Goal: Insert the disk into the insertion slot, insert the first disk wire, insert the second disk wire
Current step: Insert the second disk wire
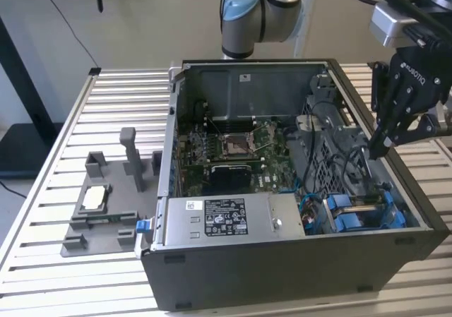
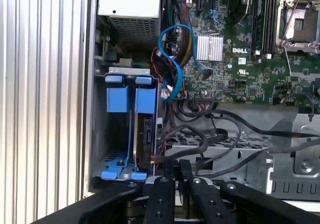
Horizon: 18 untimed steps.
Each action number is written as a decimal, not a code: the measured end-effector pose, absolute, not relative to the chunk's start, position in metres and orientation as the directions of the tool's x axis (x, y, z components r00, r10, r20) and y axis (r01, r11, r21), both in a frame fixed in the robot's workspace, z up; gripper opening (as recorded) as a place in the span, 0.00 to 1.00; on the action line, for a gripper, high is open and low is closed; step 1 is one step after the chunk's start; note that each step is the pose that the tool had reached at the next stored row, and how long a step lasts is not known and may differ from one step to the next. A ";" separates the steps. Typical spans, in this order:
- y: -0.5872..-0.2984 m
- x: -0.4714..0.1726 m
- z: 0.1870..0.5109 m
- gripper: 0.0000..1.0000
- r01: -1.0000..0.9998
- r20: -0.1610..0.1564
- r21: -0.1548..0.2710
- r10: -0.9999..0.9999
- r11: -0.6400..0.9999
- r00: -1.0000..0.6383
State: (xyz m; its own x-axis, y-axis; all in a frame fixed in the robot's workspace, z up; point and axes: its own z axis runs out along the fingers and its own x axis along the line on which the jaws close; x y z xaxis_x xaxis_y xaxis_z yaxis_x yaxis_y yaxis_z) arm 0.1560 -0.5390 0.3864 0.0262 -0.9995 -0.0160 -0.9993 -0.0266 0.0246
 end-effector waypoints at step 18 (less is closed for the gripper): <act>-0.544 0.115 0.388 0.16 -1.000 -0.016 0.016 -1.000 -0.027 0.026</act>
State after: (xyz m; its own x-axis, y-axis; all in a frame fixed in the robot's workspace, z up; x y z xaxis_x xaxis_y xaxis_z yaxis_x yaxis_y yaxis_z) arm 0.1148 -0.5444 0.3875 0.0264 -0.9995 -0.0162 -0.9995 -0.0267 0.0162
